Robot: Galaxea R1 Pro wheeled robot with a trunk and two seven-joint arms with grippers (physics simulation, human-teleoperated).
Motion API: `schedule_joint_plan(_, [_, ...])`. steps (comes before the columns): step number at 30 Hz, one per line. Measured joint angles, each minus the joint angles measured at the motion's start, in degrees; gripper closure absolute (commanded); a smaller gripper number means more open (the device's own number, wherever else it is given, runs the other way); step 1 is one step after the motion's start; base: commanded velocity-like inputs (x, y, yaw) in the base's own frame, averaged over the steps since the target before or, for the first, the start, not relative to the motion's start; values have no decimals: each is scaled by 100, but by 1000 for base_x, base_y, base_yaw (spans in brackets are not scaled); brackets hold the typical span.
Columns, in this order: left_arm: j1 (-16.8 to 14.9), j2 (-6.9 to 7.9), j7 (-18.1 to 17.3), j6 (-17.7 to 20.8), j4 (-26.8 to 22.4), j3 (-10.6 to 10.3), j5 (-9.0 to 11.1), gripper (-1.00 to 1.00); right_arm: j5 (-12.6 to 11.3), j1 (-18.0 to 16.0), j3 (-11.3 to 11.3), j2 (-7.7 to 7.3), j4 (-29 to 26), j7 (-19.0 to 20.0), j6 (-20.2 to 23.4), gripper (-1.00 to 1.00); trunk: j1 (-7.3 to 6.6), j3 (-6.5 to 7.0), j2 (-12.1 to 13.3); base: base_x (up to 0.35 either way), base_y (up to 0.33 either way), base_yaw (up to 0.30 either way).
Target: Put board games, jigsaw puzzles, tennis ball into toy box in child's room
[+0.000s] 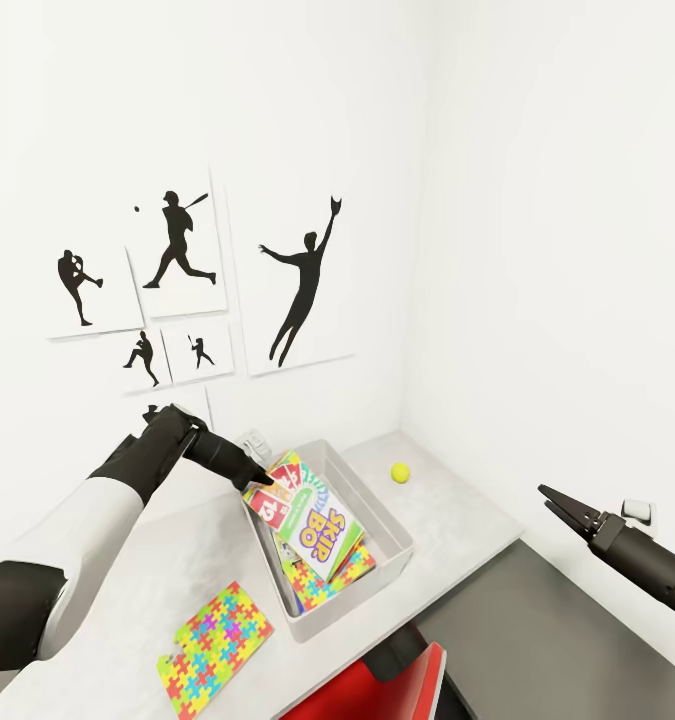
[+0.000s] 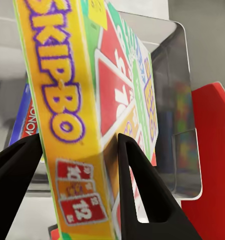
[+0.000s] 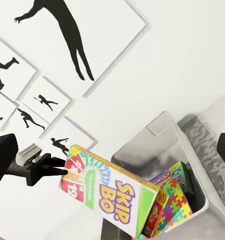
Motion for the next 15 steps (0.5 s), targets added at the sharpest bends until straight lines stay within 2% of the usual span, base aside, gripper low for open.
schedule_joint_plan(6, [0, 1, -1, -11, 11, 8, 2, 100, -1, 0, 0, 0, 1, 1, 0, -100, 0, 0, 0, 0, 0, 0])
schedule_joint_plan(7, [0, 1, -1, -12, 12, 9, 2, -100, -1, 0, 0, 0, 1, 1, 0, -100, 0, 0, 0, 0, 0, 0])
schedule_joint_plan(8, [5, 1, 3, -12, 78, -24, -134, -100, 0, 0, 0, 0, 1, 0, -1, -100, 1, -2, 4, 0, 0, 0])
schedule_joint_plan(15, [5, 7, 7, -13, 76, -16, -138, -100, -1, 1, 0, 2, 1, 0, 0, -100, 1, -2, 3, 0, 0, 0])
